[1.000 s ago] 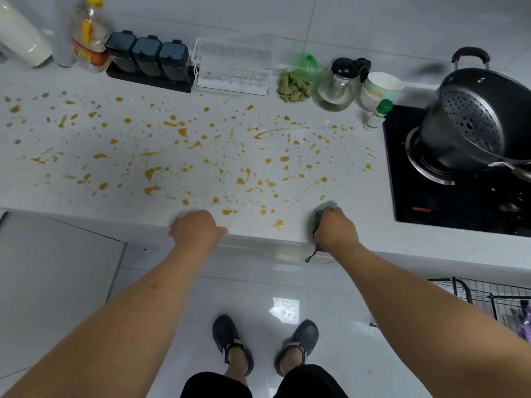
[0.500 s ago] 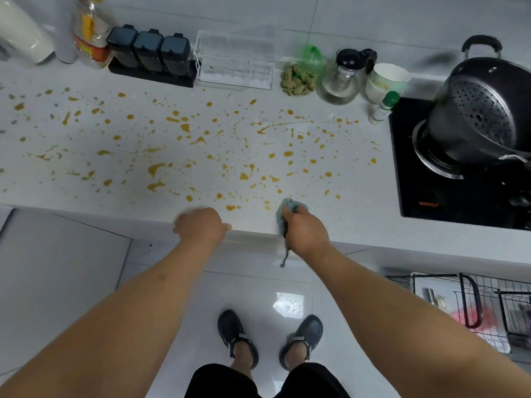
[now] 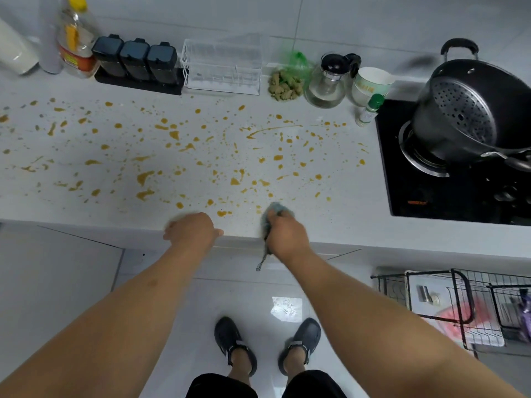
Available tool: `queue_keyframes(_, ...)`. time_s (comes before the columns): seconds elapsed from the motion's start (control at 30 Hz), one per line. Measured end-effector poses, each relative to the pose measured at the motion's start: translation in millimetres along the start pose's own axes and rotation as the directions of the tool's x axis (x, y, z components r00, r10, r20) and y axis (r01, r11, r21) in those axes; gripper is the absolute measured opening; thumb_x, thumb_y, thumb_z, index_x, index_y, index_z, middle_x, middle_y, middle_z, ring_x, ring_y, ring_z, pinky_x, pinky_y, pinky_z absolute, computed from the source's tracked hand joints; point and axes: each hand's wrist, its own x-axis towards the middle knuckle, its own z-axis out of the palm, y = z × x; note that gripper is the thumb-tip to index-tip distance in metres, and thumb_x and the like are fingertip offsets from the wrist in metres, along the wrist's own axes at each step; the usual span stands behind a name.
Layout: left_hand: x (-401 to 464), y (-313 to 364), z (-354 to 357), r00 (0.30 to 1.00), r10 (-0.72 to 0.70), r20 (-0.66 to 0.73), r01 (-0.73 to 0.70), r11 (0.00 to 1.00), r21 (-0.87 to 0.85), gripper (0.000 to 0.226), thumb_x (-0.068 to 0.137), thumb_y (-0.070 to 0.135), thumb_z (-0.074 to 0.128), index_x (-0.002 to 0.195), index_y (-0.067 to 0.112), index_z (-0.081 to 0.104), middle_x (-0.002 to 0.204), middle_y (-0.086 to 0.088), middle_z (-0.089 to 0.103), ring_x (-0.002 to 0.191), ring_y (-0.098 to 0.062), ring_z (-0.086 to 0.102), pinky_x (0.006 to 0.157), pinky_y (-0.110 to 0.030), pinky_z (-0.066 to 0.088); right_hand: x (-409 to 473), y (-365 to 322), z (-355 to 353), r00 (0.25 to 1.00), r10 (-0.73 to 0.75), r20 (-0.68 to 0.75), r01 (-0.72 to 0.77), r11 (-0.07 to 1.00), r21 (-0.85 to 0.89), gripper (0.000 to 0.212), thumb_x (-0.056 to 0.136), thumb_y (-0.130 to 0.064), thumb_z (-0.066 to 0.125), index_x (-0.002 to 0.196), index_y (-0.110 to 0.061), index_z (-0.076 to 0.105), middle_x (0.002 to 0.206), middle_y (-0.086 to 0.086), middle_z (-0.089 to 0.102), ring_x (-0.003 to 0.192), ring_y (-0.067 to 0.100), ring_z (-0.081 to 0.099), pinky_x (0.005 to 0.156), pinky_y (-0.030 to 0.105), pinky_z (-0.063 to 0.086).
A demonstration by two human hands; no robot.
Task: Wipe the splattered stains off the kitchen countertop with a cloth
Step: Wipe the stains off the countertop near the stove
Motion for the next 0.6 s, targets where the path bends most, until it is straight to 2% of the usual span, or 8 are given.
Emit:
queue_keyframes(0.07,-1,-1,1,1.000,0.005,-0.015,-0.005,1.000,0.003,0.063,0.096,0.064,0.058,0.121,0.007,0.067,0.128,-0.019,0.065,0.120,-0.043,0.060,0.105,-0.056,0.050,-5,-1,3,0.997,-0.052,0.055,0.057,0.994,-0.090,0.063,0.092,-0.014,0.055,0.152,-0.020,0.037,0.135,0.012,0.054,0.099,0.033,0.064,0.074,0.036,0.050)
queue_keyframes(0.13,-1,0,2,1.000,0.008,-0.029,-0.008,1.000,0.013,0.064,0.096,0.065,0.058,0.121,0.006,0.067,0.128,-0.019,0.065,0.119,-0.043,0.060,0.104,-0.056,0.050,-9,26,-9,0.999,0.000,0.041,0.006,0.990,-0.140,0.066,0.089,-0.011,0.058,0.151,-0.019,0.036,0.134,0.013,0.054,0.101,0.034,0.065,0.075,0.038,0.052)
queue_keyframes(0.27,-2,1,0,1.000,0.006,-0.019,-0.006,1.000,0.001,0.064,0.094,0.065,0.061,0.120,0.007,0.067,0.126,-0.018,0.066,0.118,-0.042,0.062,0.103,-0.056,0.051,-22,112,-54,0.970,0.242,0.019,-0.236,0.961,-0.146,0.047,0.087,-0.011,0.058,0.133,-0.022,0.055,0.124,0.012,0.061,0.098,0.034,0.066,0.079,0.040,0.057)
queue_keyframes(0.33,-1,2,-1,1.000,0.001,-0.018,-0.001,1.000,-0.010,0.062,0.093,0.065,0.063,0.118,0.009,0.068,0.124,-0.017,0.068,0.116,-0.041,0.063,0.103,-0.056,0.051,-24,146,-73,0.928,0.371,-0.030,-0.371,0.919,-0.130,0.038,0.086,-0.007,0.056,0.122,-0.020,0.061,0.113,0.010,0.063,0.090,0.032,0.066,0.072,0.040,0.056)
queue_keyframes(0.43,0,1,0,1.000,-0.003,-0.019,0.003,1.000,-0.014,0.062,0.091,0.067,0.063,0.112,0.009,0.070,0.118,-0.015,0.070,0.110,-0.039,0.066,0.101,-0.055,0.053,-13,150,-74,0.871,0.482,-0.095,-0.490,0.866,-0.097,0.028,0.089,-0.006,0.054,0.115,-0.008,0.066,0.108,0.012,0.067,0.097,0.031,0.065,0.072,0.036,0.053)
queue_keyframes(0.47,0,1,1,1.000,-0.001,-0.026,0.000,1.000,-0.012,0.061,0.091,0.068,0.062,0.107,0.010,0.070,0.116,-0.015,0.070,0.108,-0.039,0.066,0.100,-0.054,0.053,-11,135,-68,0.880,0.461,-0.116,-0.470,0.880,-0.069,0.026,0.091,-0.009,0.054,0.113,-0.006,0.067,0.110,0.013,0.068,0.101,0.032,0.066,0.077,0.036,0.053)
queue_keyframes(0.53,0,1,3,0.999,-0.004,-0.042,0.003,1.000,-0.012,0.058,0.090,0.070,0.063,0.095,0.012,0.065,0.114,-0.014,0.071,0.107,-0.038,0.066,0.099,-0.054,0.054,-7,100,-47,0.939,0.319,-0.127,-0.326,0.945,-0.035,0.028,0.092,-0.018,0.052,0.114,-0.007,0.066,0.117,0.014,0.066,0.102,0.034,0.066,0.081,0.036,0.052)
queue_keyframes(0.6,2,1,3,0.999,-0.005,-0.045,0.005,1.000,-0.011,0.057,0.089,0.070,0.064,0.084,0.014,0.059,0.112,-0.013,0.071,0.106,-0.038,0.066,0.099,-0.054,0.054,-5,71,-30,0.981,0.183,-0.059,-0.184,0.983,-0.019,0.033,0.089,-0.016,0.055,0.121,-0.011,0.063,0.119,0.010,0.063,0.094,0.034,0.066,0.071,0.034,0.050)
